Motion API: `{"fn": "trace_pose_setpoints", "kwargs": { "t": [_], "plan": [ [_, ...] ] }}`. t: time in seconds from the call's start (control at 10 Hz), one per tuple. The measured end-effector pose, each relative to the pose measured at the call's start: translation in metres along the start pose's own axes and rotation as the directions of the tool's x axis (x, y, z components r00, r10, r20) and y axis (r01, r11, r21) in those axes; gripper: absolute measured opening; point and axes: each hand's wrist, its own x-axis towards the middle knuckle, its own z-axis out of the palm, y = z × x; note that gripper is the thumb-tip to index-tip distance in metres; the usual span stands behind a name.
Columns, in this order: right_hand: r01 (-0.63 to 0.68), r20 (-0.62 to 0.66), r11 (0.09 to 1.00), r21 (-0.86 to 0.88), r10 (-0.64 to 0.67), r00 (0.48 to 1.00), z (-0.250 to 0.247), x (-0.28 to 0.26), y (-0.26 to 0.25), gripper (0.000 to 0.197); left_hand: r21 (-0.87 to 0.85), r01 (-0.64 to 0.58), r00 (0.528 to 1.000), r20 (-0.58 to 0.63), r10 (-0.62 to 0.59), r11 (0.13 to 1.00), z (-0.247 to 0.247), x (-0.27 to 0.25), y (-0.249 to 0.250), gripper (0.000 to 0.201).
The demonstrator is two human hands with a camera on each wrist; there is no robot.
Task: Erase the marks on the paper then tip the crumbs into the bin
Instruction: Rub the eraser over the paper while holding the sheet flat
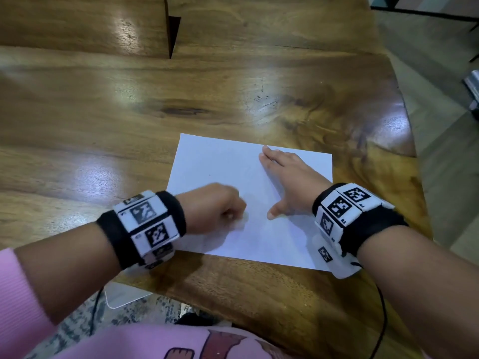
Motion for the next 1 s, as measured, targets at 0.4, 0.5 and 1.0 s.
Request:
{"fn": "trace_pose_setpoints", "kwargs": {
  "t": [0.4, 0.5, 1.0],
  "plan": [
    [0.005, -0.004, 1.0, 0.006, -0.005, 1.0, 0.001, 0.0, 0.001, 0.121, 0.057, -0.088, 0.995, 0.059, 0.084, 0.995, 0.015, -0.006, 0.009, 0.013],
    [0.006, 0.001, 1.0, 0.004, -0.006, 1.0, 0.0, 0.0, 0.001, 0.12, 0.057, -0.059, 0.998, 0.019, 0.058, 0.997, 0.008, 0.0, 0.004, 0.008],
    [0.016, -0.009, 1.0, 0.019, -0.016, 1.0, 0.002, 0.001, 0.003, 0.12, -0.012, 0.023, 0.995, -0.102, -0.024, 1.0, 0.014, -0.02, -0.006, 0.016]
  ]
}}
